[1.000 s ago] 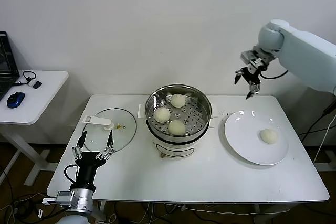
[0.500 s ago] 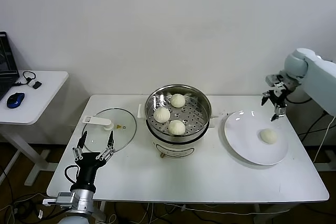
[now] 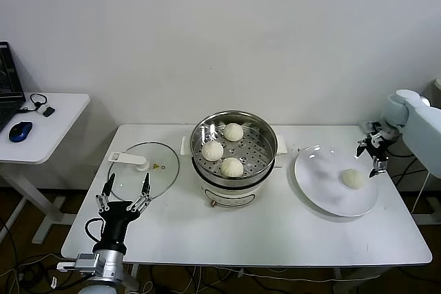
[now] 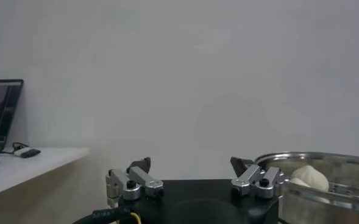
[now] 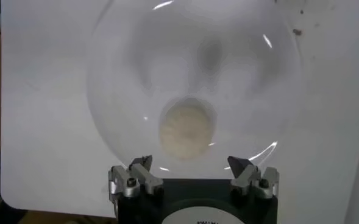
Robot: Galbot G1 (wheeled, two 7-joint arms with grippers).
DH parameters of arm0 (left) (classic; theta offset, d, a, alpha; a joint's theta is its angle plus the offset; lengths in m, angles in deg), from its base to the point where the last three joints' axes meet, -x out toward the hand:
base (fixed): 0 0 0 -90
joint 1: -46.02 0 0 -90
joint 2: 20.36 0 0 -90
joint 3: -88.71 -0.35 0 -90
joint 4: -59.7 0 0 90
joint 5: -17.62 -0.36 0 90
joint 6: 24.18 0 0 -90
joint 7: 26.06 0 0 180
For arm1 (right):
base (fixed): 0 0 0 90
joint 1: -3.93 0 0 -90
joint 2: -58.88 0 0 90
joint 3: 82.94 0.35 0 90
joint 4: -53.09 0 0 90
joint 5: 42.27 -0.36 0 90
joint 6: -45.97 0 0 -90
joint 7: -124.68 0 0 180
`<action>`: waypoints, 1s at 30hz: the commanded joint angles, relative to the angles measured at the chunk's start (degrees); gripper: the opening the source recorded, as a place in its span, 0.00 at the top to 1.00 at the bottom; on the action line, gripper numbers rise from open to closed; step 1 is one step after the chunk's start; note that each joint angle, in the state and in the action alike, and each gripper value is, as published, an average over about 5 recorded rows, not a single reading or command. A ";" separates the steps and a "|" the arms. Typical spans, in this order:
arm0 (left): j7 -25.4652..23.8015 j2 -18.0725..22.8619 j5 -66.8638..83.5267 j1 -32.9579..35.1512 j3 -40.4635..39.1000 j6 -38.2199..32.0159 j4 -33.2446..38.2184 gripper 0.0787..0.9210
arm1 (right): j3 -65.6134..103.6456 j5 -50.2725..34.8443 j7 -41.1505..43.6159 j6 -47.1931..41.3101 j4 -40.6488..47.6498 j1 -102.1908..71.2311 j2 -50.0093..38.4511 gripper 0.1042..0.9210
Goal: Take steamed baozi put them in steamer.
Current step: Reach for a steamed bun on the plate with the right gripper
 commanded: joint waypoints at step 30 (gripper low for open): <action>0.00 0.00 -0.06 0.11 -0.03 0.04 -0.88 0.12 | 17.02 11.04 -3.48 3.56 10.66 -9.38 7.44 0.12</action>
